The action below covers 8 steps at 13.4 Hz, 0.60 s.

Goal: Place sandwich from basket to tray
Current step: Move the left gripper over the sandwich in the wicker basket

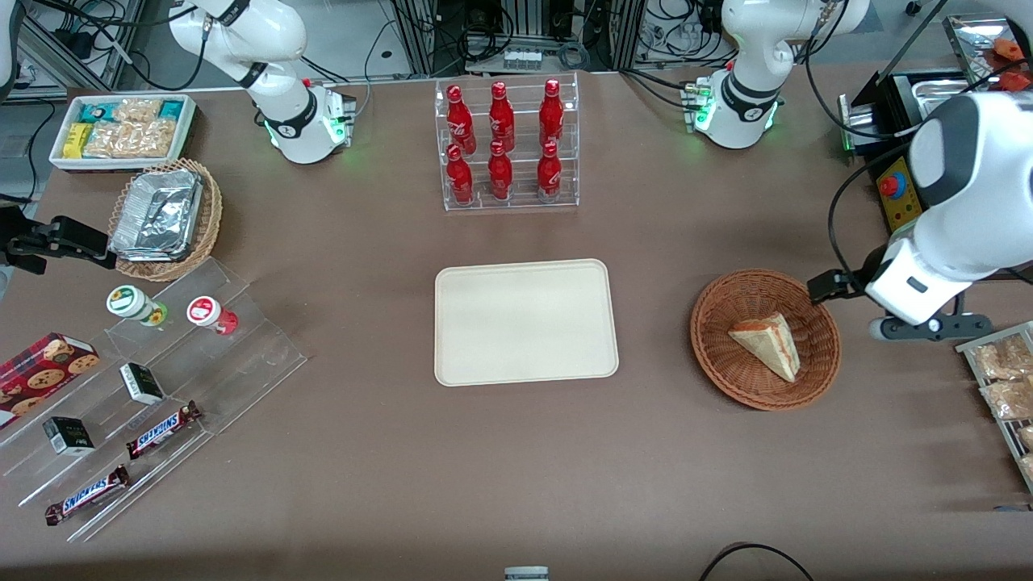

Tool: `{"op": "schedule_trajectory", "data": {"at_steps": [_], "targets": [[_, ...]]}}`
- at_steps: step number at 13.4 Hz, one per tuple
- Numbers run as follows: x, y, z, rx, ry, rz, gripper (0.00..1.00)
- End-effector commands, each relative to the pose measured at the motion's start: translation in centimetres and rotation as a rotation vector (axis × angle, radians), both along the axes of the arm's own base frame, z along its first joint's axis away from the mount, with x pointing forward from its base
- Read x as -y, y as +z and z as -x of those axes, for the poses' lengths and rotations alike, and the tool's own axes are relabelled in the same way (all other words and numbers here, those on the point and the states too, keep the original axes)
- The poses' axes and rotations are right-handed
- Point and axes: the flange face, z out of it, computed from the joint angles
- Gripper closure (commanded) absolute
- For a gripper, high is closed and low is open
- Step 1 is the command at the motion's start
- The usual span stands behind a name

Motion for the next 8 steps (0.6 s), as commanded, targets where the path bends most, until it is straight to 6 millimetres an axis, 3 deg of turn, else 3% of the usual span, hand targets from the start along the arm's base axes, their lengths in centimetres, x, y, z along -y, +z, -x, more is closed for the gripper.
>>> {"op": "schedule_trajectory", "data": {"at_steps": [1, 8], "targets": [[0.0, -1.3, 1.0, 0.020, 0.069, -0.018, 0.00], [-0.6, -4.9, 2.1, -0.004, 0.207, -0.024, 0.00]]}}
